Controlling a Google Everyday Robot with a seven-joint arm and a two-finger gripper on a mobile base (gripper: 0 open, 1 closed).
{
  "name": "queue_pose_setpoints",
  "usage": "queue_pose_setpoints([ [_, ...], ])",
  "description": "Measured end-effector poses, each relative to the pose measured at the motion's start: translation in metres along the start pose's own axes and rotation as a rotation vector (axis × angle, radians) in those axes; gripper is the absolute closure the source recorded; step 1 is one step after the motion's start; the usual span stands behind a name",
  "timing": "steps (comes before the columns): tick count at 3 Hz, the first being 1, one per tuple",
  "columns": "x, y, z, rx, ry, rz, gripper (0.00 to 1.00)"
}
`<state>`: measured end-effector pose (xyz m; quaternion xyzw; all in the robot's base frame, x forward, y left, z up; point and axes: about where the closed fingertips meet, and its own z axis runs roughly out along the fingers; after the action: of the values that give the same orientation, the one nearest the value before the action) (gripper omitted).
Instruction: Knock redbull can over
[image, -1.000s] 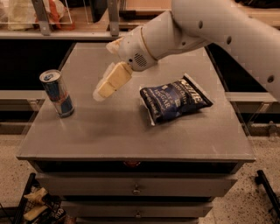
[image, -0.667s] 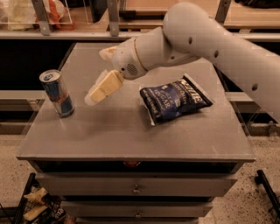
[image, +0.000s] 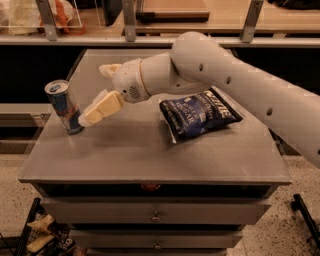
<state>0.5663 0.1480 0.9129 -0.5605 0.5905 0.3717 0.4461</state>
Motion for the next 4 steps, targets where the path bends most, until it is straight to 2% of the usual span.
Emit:
queue_pose_setpoints([
  [1,-0.002,0.004,0.015,-0.005,-0.039,0.001,0.0],
  [3,-0.005,0.017,0.053,-0.048,-0.067,-0.017,0.0],
  [4,-0.002,0.02,0.067,-0.069,-0.072,-0.017,0.17],
])
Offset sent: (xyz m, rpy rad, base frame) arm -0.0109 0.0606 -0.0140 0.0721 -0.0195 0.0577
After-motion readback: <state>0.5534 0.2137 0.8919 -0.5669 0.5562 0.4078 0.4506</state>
